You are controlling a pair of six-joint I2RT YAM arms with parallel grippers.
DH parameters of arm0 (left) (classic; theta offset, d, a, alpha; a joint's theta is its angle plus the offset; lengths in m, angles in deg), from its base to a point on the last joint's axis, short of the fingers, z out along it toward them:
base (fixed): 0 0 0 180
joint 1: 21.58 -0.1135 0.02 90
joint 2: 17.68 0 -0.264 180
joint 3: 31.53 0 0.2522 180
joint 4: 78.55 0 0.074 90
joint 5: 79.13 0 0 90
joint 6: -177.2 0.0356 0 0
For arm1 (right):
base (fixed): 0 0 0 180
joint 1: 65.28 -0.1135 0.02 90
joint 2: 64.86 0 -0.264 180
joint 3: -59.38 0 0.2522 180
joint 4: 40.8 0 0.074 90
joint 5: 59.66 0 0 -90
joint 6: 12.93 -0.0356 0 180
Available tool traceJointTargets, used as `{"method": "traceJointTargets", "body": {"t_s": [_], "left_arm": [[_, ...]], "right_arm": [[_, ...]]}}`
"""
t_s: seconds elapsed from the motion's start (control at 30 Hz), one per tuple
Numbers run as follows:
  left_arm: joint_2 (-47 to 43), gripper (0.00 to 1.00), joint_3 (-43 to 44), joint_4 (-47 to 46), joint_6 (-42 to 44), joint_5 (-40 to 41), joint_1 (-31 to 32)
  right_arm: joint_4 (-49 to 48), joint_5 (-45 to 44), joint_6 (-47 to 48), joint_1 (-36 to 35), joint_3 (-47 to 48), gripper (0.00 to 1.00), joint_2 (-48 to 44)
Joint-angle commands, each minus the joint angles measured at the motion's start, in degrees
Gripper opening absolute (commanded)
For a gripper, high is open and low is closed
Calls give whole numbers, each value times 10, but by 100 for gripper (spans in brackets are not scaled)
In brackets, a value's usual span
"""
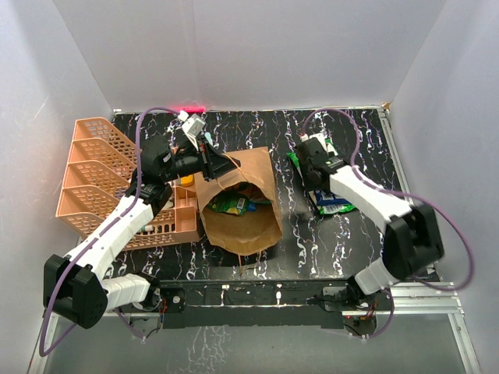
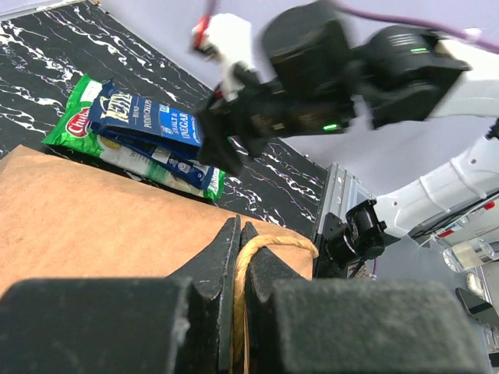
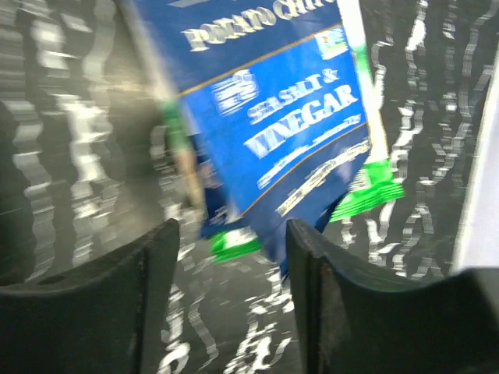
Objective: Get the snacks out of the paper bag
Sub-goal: Place the snack at the center of the board, then take out the snack from the paper bag.
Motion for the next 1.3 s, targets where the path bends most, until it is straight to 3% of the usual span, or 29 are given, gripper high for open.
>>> {"method": "traceJointTargets", "body": {"t_s": [0.0, 0.2, 0.4, 0.53, 0.7, 0.9, 1.1, 1.17, 1.27], "left_arm": [[-10, 0, 25, -22, -3, -8, -5], [-8, 0, 23, -27, -8, -9, -5], [-10, 0, 24, -18, 0, -3, -5], [-10, 0, 24, -16, 3, -1, -5], [-8, 0, 25, -13, 5, 0, -5], [-11, 0, 28, -1, 15, 5, -5], [-18, 0, 29, -1, 16, 5, -5], [-17, 0, 29, -2, 15, 3, -5], [-19, 0, 27, -9, 8, -2, -5]], "right_arm": [[24, 134, -141, -22, -17, 64, -176], [-21, 311, -180, -22, -106, 65, -343], [-68, 422, -205, -43, -155, 64, -424], [-108, 427, -233, -137, -161, 64, -430], [-167, 345, -202, -320, -139, 63, -390], [-175, 159, -35, -564, -48, 66, -223], [-241, 77, 176, -586, -56, 65, -147], [-299, 82, 301, -586, -100, 64, -150], [-426, 20, 429, -579, -178, 62, -157]]}}
